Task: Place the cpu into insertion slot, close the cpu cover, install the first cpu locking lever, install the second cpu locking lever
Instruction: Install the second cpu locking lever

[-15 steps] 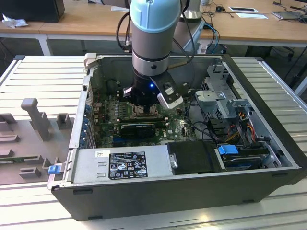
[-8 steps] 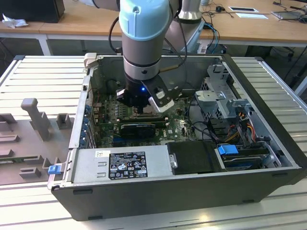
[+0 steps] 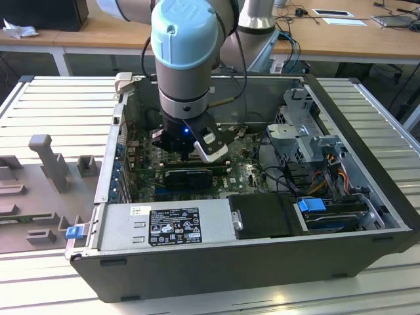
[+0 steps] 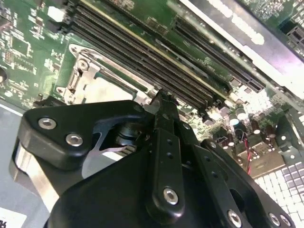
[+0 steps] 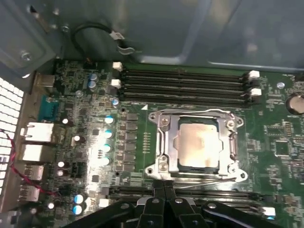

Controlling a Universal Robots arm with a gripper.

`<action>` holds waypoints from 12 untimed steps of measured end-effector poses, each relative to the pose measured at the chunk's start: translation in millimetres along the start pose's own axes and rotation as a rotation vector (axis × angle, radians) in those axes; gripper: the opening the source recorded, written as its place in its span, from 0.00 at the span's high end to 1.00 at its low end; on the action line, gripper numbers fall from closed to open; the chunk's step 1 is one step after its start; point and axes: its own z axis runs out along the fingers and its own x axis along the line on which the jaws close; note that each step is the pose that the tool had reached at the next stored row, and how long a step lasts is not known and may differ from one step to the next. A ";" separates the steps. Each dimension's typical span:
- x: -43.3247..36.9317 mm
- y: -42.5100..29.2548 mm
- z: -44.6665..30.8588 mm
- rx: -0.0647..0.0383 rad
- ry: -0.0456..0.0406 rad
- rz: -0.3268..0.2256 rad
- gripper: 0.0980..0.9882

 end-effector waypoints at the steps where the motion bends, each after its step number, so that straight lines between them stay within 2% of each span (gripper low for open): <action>1: 0.6 -0.8 0.8 -0.004 -0.0002 0.000 0.99; 5: 1.2 -4.2 9.6 -0.011 -0.0015 0.000 0.99; 9: 1.8 -5.6 15.0 -0.040 -0.0047 0.000 0.99; 11: 3.3 -6.1 16.7 -0.044 -0.0061 -0.001 0.99; 12: 5.3 -6.2 17.5 -0.052 -0.0075 -0.001 0.99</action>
